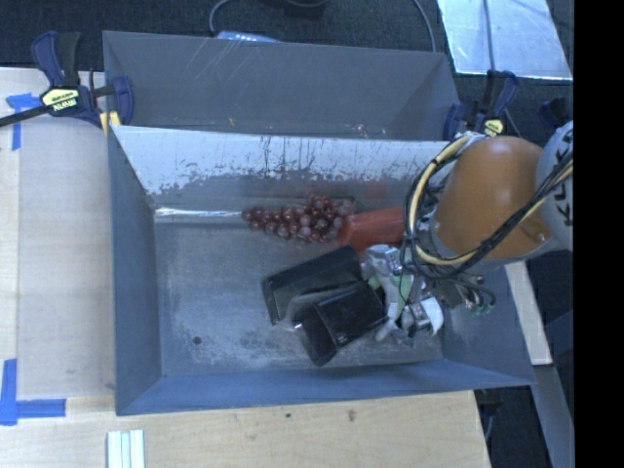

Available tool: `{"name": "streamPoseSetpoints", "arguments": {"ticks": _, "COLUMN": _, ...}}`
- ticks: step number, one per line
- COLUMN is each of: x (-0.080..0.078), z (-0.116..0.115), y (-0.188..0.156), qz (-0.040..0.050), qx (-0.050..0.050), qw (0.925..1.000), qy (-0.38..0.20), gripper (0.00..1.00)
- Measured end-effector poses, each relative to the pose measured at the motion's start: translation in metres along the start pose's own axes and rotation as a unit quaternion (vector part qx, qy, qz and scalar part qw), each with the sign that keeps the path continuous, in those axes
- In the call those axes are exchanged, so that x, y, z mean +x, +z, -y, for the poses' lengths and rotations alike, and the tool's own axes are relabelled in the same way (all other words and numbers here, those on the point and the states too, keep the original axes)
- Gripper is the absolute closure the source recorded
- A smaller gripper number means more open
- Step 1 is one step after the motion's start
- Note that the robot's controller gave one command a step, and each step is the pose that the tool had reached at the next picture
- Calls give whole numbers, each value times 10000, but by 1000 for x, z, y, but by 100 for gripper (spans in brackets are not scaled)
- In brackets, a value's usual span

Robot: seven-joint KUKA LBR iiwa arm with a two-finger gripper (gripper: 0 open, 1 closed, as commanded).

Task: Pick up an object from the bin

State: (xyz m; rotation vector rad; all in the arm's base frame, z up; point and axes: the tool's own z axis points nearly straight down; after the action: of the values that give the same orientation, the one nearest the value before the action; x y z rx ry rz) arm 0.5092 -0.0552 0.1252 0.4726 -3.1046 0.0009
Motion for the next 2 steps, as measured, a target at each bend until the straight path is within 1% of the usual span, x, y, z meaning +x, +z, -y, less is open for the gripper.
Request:
{"name": "streamPoseSetpoints", "arguments": {"ticks": 1, "x": -9, "z": -7, "y": 13, "qz": 34, "qx": 8, "qw": 9955, "qy": 945, "gripper": 0}}
{"name": "streamPoseSetpoints", "arguments": {"ticks": 2, "x": -12, "z": -10, "y": 22, "qz": 20, "qx": 13, "qw": 9964, "qy": 853, "gripper": 0}}
